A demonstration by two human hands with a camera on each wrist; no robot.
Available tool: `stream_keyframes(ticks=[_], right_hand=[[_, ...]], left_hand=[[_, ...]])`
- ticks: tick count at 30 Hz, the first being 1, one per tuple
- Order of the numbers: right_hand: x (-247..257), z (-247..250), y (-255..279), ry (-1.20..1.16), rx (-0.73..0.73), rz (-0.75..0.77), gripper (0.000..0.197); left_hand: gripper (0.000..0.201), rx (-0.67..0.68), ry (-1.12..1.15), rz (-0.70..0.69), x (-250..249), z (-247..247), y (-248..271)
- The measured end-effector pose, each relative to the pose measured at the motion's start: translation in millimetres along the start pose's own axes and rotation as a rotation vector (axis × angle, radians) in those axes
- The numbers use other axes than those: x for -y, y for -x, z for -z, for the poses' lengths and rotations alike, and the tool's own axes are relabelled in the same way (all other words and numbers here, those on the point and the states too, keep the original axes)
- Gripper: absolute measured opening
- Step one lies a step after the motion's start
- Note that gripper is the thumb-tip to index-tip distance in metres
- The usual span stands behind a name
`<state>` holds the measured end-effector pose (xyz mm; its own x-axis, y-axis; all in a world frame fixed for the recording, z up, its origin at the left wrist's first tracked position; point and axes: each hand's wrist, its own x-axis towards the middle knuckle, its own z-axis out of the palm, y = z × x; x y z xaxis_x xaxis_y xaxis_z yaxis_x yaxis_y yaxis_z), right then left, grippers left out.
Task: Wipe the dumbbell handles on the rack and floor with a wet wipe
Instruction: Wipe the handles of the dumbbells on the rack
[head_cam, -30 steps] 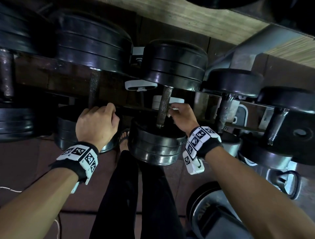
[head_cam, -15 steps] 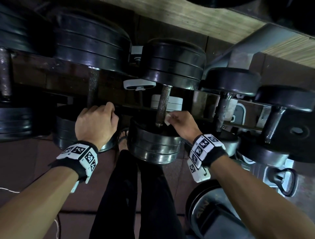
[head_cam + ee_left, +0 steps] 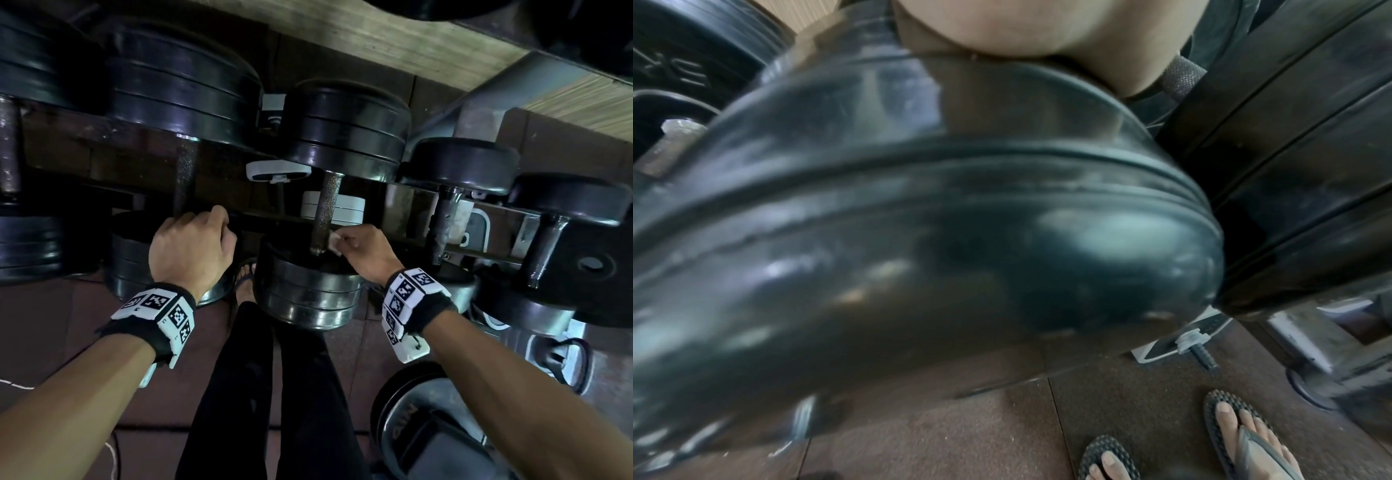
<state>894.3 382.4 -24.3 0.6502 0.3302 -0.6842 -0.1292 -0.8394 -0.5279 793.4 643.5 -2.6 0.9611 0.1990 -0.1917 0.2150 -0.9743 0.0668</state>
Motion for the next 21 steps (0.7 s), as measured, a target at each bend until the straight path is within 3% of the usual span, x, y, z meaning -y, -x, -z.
stream_keyframes(ticks=[8,15,19,21], right_hand=[[4.0,2.6,6.6,-0.075,0.063,-0.057,0.035],[18.5,14.3,-42.3,-0.213,-0.309,-0.079,0.018],[13.5,7.0,-48.4,-0.257,-0.298,-0.105,0.02],[13.4,2.3,-33.0,-0.214,-0.224,-0.118,0.015]], left_hand=[[0.008,-0.018,0.009,-0.01,-0.2,2.0,-0.1],[0.007,-0.016,0.0,-0.003,0.0,0.7,0.1],[0.007,-0.017,-0.004,-0.005,0.2,0.7,0.5],[0.007,-0.019,0.005,-0.005,-0.4,1.2,0.6]])
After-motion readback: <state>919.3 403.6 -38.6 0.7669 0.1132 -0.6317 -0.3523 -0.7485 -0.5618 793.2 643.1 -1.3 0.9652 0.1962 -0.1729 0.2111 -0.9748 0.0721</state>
